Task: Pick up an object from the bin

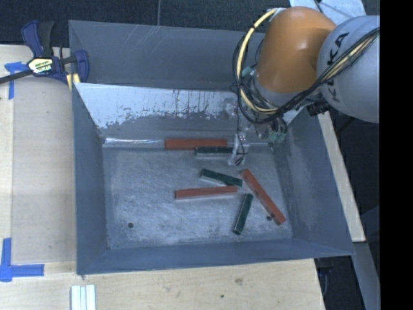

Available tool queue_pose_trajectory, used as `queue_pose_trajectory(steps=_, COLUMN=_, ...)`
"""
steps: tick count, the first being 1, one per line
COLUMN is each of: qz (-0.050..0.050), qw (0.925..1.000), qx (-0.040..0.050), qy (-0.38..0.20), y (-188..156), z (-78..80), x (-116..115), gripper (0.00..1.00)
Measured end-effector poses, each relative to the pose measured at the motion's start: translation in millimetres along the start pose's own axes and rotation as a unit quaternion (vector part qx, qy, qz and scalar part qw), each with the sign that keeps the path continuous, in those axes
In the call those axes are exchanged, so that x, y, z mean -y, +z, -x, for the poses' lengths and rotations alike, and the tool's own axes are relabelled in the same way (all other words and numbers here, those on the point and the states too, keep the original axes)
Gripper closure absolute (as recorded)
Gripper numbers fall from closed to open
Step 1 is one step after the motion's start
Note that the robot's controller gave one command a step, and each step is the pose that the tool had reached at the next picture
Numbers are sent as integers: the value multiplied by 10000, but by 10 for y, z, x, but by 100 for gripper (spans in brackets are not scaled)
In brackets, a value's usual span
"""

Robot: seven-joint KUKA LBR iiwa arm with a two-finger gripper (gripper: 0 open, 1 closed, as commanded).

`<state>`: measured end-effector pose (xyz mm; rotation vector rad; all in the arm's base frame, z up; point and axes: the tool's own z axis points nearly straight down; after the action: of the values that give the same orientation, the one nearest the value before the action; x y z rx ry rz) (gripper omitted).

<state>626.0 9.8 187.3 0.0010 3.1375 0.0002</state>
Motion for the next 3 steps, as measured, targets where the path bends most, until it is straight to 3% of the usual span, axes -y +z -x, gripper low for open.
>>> queue_pose_trajectory(steps=1, qz=4, qw=9810, qx=-37, qy=-1939, y=898, z=-374, x=336, gripper=0)
queue_pose_trajectory(steps=2, qz=-5, qw=9789, qx=1, qy=-2045, y=1167, z=-70, x=-19, gripper=0)
queue_pose_trajectory(steps=3, qz=-5, qw=9794, qx=87, qy=-2019, y=1089, z=-28, x=-13, gripper=100)
